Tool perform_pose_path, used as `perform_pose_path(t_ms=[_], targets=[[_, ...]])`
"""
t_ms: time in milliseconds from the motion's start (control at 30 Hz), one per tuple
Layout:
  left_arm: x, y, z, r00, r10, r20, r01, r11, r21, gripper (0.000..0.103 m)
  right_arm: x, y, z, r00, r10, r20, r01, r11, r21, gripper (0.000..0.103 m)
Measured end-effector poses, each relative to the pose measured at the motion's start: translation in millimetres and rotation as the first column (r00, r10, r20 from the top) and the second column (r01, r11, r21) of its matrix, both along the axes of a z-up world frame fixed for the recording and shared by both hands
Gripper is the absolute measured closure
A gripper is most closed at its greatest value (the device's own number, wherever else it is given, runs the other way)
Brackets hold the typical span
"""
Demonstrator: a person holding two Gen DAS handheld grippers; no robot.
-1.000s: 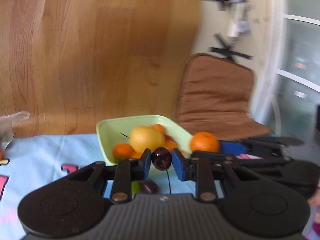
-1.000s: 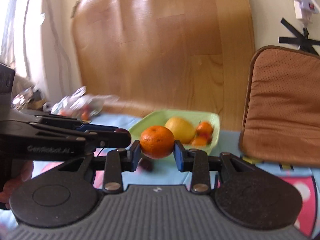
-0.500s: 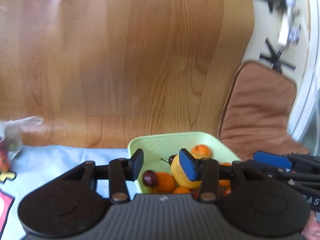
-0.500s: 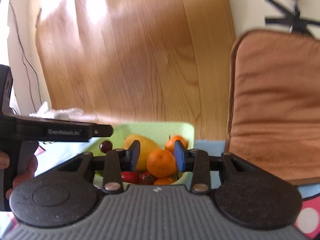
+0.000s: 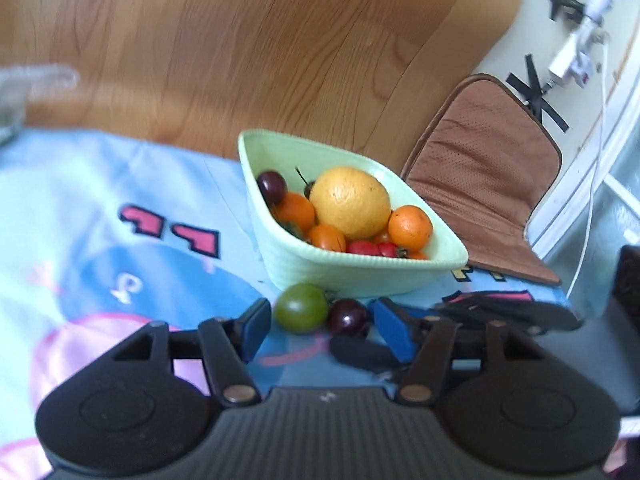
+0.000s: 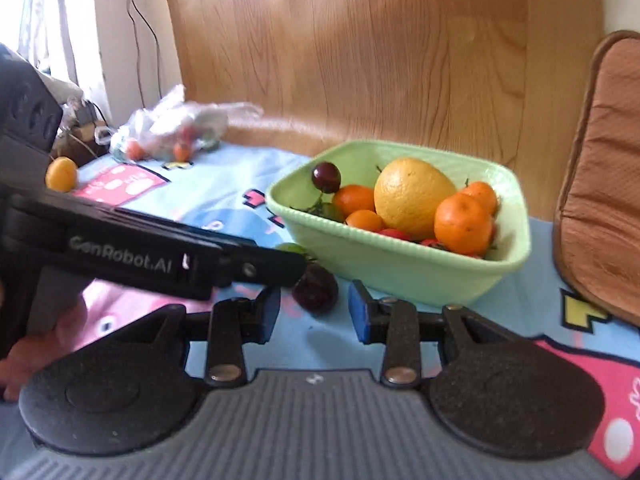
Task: Organize fruits
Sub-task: 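Grasp the green tomato with the left tool while the right tool grasps a dark cherry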
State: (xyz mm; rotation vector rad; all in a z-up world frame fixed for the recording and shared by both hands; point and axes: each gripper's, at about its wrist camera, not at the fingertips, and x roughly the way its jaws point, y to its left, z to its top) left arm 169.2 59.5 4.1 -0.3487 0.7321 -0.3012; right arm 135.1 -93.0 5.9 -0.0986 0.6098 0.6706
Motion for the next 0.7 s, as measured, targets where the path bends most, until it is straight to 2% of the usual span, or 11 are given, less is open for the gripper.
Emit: perform_pose_path(t_ms=[67,100,200,300,467,600,700], targets=[[1,0,-4,1.0,0.002,0.004,-0.002,1.0,-0.021,0.047,6,4,-4,0.999,0.015,-0.039,-0.015,1.0,0.005,0.07],[0,0,-4,1.0,-0.002,-0.001,0.002,0.999,-0.036,0.048,7,5,-5,1.0,0.002,-0.031,-0.002,1.0,-0.002,0.074],[-18,-6,-1,0.999,-0.04,0.012,0.041,0.998,-0.055,0.048,-7,-5,-1,0.999,-0.001,-0.044,0.002,1.0,0.016,0.074],[-55,-16,4,0.995,-0.086,0.044,0.088,0.995,-0.04,0.048,-35,-16,2,1.0,0.023,-0.008,-0.023,1.0,0.02,0.074],[-124,-36,7,0.988,-0.134,0.079,0.132,0.991,0.03,0.047,-109,-33,2,0.997,0.069,0.038,-0.07,0.998,0.009,0.074],[-162,-40,6,0.988,-0.132,0.083,0.132,0.991,0.006,0.047,-153,-37,2,0.994,0.092,0.058,-0.092,0.996,-0.004,0.074],[-176,-35,0,0.989,-0.128,0.074,0.13,0.991,-0.016,0.046,-168,-35,0,0.992,0.111,0.067,-0.11,0.994,-0.026,0.074]])
